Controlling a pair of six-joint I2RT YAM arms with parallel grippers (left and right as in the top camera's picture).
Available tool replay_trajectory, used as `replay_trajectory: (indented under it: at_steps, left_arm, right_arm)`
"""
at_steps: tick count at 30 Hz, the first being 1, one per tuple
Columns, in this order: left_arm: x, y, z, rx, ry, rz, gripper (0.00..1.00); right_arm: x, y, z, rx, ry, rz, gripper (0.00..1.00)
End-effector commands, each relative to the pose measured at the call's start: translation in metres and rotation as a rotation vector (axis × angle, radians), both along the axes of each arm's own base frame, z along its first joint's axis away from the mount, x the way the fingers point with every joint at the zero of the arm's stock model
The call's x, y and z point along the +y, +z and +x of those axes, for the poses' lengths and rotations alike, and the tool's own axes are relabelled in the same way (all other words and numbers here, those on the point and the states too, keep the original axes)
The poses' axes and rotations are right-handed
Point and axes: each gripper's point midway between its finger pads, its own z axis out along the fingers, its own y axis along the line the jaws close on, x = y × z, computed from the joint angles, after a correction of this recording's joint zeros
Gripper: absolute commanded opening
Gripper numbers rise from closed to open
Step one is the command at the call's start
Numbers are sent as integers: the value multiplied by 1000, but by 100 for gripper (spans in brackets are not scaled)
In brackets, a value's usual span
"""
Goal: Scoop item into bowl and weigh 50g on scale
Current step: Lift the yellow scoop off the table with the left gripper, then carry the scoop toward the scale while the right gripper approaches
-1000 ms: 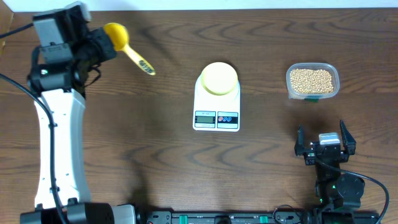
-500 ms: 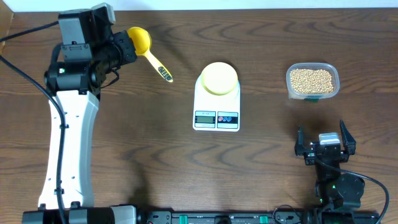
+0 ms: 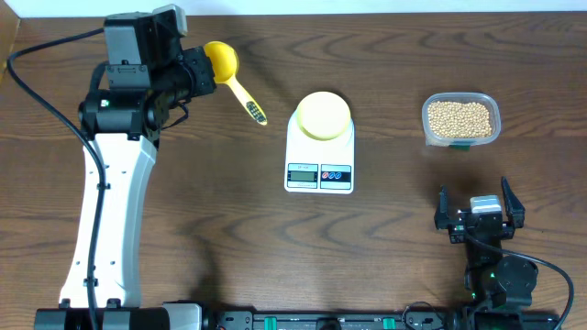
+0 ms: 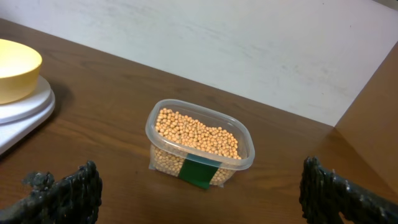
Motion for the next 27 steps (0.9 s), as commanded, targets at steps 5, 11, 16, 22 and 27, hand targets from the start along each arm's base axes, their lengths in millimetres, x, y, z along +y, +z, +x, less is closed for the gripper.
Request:
replay_trajectory:
  at_steps: [5, 11, 16, 22, 27]
  left_arm:
    - [-20, 4, -3, 18, 13, -81, 8]
    - [-24, -4, -10, 134, 159, -246, 8]
    - [-37, -12, -19, 191, 164, -271, 8]
    - [-50, -25, -24, 225, 134, -262, 8]
    - [-60, -31, -26, 247, 115, -255, 8]
  right_arm:
    - [0, 0, 0, -1, -1, 7, 99]
    - [0, 0, 0, -1, -1, 7, 99]
    - [0, 0, 0, -1, -1, 7, 99]
    - [0, 0, 0, -1, -1, 7, 99]
    - [38, 4, -4, -14, 222, 66, 99]
